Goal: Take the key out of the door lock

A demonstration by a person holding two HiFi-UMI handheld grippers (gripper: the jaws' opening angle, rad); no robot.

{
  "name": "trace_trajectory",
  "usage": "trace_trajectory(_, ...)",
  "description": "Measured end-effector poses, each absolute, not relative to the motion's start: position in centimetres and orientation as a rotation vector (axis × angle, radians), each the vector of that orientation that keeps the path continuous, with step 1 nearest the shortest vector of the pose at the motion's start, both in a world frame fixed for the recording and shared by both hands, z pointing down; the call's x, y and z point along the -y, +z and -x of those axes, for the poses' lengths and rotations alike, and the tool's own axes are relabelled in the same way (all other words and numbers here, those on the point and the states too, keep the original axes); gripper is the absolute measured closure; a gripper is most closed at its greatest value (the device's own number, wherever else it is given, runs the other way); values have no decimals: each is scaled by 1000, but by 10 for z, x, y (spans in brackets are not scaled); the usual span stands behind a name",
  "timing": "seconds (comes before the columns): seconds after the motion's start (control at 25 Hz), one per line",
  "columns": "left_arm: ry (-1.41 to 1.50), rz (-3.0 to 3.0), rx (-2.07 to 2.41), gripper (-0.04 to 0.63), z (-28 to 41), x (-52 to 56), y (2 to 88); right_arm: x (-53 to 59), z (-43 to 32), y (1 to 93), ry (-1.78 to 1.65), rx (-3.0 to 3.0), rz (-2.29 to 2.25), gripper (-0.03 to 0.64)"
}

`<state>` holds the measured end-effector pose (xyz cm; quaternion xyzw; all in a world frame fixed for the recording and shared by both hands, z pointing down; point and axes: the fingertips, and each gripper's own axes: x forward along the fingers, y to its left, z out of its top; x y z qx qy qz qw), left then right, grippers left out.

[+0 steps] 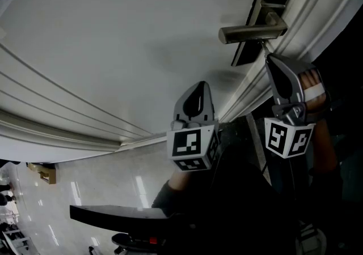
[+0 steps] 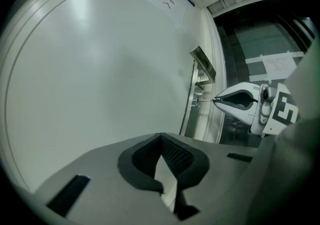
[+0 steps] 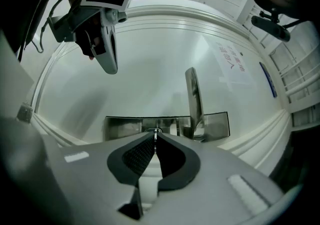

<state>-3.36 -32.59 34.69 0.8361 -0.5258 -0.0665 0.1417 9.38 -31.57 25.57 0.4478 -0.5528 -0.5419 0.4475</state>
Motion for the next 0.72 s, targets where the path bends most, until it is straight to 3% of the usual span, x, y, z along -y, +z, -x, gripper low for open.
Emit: trace_trajectory(0.72, -185, -2462, 1464, 596, 28, 321, 340, 303, -96, 258, -1320, 1389, -1140, 604)
